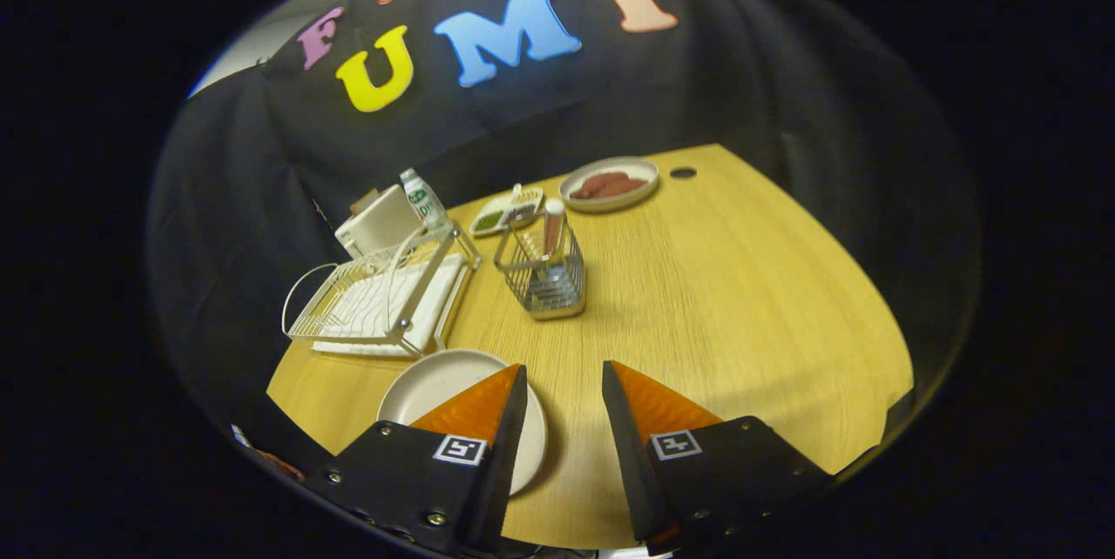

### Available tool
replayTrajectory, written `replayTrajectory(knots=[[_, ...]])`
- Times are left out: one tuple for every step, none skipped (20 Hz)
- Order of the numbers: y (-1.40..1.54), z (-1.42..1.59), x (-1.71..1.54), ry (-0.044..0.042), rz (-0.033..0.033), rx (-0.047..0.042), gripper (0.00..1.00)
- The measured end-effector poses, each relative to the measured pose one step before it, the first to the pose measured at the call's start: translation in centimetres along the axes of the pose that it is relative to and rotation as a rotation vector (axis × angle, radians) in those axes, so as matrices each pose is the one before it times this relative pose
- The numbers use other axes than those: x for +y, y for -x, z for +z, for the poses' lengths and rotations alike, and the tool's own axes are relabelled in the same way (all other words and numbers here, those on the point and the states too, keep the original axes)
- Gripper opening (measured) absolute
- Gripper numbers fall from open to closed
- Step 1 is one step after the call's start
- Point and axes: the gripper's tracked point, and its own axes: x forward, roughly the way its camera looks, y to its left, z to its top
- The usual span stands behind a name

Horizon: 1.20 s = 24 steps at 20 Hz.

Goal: Take the plate from the dish rack, then take the spoon from the basket and place it into the plate.

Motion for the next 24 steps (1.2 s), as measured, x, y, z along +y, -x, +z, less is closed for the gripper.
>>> replayTrajectory(knots=[[0.370, 1.700, 0.091, 0.03761, -0.01027, -0.05471, 0.54], [0.174, 1.592, 0.084, 0.02558, -0.00762, -0.04549, 0.54], [0.151, 1.643, 0.248, 0.01356, 0.00336, -0.04550, 0.54], [0.312, 1.758, 0.172, 0.00564, 0.00508, -0.03958, 0.54], [0.125, 1.179, 0.057, 0.00170, 0.00070, -0.03338, 0.54], [-0.086, 1.096, -0.017, 0.00143, -0.00001, -0.03321, 0.54], [-0.553, 1.077, -0.033, 0.00596, 0.00098, -0.03575, 0.54], [-0.390, 0.841, -0.026, 0.00916, 0.00017, -0.02987, 0.54], [-0.106, 0.796, -0.101, 0.01281, 0.00370, -0.03730, 0.54], [-0.162, 0.781, -0.176, 0.02064, -0.00188, -0.03860, 0.54], [-0.303, 0.506, -0.250, 0.02475, -0.00240, -0.03361, 0.54], [-0.305, 0.181, -0.084, 0.01987, -0.00134, -0.01580, 0.54], [-0.282, -0.341, 0.160, 0.00871, 0.00169, -0.00135, 0.54], [-0.272, -0.352, 0.197, -0.00118, 0.00301, 0.00038, 0.54], [-0.491, -0.086, 0.234, -0.00432, 0.00228, -0.00651, 0.54], [-0.602, -0.240, 0.192, -0.00529, 0.00595, -0.00280, 0.54], [-0.693, -0.767, 0.171, 0.00019, 0.00062, 0.00867, 0.54], [-0.710, -0.848, -0.009, 0.00306, -0.00377, 0.01437, 0.54], [-0.792, -0.473, 0.128, 0.00349, -0.00043, 0.00431, 0.54], [-0.818, -0.465, 0.020, 0.00251, 0.00243, 0.00198, 0.55], [-0.843, -0.698, 0.048, 0.00268, -0.00304, 0.00431, 0.60], [-0.897, -0.738, -0.187, 0.00368, -0.00582, 0.00303, 0.61], [-1.000, -0.697, -0.054, 0.00296, -0.00126, 0.00286, 0.62], [-0.820, -0.521, -0.022, -0.00066, -0.00455, -0.00073, 0.62]])
